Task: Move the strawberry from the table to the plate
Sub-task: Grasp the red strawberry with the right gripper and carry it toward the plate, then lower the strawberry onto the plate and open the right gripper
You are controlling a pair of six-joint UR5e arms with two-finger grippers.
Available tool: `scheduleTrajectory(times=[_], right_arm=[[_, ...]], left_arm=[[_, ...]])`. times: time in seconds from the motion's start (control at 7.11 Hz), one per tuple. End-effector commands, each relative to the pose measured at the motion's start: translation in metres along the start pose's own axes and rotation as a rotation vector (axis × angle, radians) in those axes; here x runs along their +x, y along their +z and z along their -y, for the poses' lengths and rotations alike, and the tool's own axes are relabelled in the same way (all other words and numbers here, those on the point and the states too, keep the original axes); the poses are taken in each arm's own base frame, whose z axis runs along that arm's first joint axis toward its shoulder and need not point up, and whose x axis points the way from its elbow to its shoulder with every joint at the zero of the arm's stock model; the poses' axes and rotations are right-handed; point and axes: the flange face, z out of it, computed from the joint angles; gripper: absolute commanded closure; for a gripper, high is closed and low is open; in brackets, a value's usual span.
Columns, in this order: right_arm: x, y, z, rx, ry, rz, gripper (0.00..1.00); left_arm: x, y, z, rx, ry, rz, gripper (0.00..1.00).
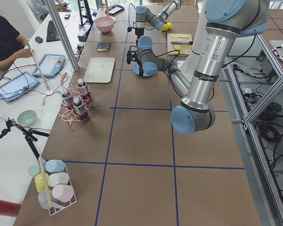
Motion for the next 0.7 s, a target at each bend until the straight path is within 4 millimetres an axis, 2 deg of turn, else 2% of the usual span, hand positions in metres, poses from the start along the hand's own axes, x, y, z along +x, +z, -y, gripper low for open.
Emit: scheduleTrajectory(times=[0.0, 0.28, 0.42, 0.56], right_arm=[[-0.094, 0.030, -0.037, 0.026, 0.067, -0.018, 1.00], [-0.119, 0.060, -0.043, 0.049, 0.072, -0.060, 1.00], [-0.133, 0.065, -0.049, 0.038, 0.084, -0.113, 1.00], [-0.137, 0.076, -0.058, 0.021, 0.078, -0.158, 1.00]], left_arm=[[-0.004, 0.002, 0.002, 0.001, -0.007, 0.008, 0.00], [-0.003, 0.002, 0.001, 0.001, -0.008, 0.007, 0.00], [-0.003, 0.003, 0.001, 0.000, -0.009, 0.007, 0.00], [0.000, 0.002, 0.001, 0.002, -0.009, 0.002, 0.00]])
